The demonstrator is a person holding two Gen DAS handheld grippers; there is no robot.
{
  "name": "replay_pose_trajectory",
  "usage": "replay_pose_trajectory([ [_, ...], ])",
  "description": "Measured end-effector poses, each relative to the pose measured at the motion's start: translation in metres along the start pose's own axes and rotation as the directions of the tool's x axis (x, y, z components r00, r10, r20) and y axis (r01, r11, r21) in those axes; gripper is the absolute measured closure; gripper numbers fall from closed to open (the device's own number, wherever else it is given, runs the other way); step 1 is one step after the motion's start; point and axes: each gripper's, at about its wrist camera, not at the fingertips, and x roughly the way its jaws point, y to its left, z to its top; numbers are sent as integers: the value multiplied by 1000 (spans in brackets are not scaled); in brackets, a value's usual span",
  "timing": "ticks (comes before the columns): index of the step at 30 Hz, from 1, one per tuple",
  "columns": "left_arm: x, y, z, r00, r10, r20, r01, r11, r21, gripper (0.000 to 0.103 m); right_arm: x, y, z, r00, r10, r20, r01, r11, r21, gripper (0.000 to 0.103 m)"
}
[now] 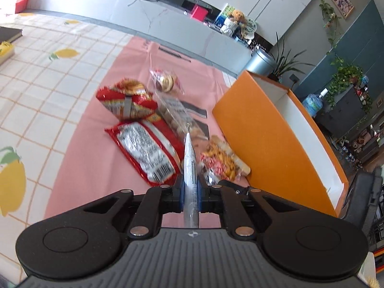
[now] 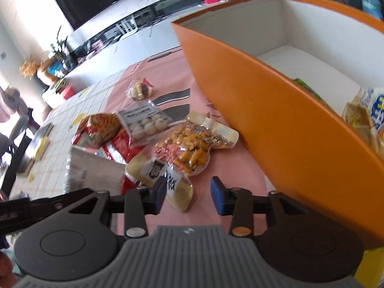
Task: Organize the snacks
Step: 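Grasp the clear cracker bag with right tool while left tool holds white packet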
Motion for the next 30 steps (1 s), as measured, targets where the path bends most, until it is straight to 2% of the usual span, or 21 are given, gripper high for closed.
replay_pose_trajectory([
  [3, 2, 5, 10, 1000, 14, 9, -14, 1000, -10, 93, 7, -3, 5, 1000, 25, 5, -26, 998, 57, 58],
  [10, 9, 15, 17, 1000, 15, 10, -15, 999, -33, 93, 15, -2, 10, 999, 34, 34, -37, 996, 86, 54],
  [12, 12, 16, 18, 1000, 13, 5, -13, 999, -38, 93, 16, -2, 11, 998, 48, 43, -52, 994, 92, 46],
  [14, 14, 18, 17, 1000, 10, 0, -10, 999, -40, 93, 16, 2, 10, 998, 52, 48, -55, 996, 77, 41],
  [17, 17, 20, 16, 1000, 6, -6, -7, 999, -47, 93, 17, 14, 6, 998, 16, 57, -16, 1000, -14, 41],
  [19, 18, 21, 15, 1000, 5, -10, -6, 999, -52, 93, 18, 20, 3, 998, -16, 64, 21, 997, -69, 44],
  [21, 19, 22, 14, 1000, 4, -15, -5, 999, -54, 93, 18, 24, 0, 995, -60, 75, 68, 992, -110, 61],
  [22, 19, 23, 14, 1000, 4, -16, -5, 998, -57, 93, 18, 24, -1, 995, -69, 78, 78, 989, -123, 63],
  [30, 14, 24, 15, 1000, -7, -8, 6, 997, -72, 93, 7, 28, -6, 992, -75, 101, 91, 983, -160, 67],
])
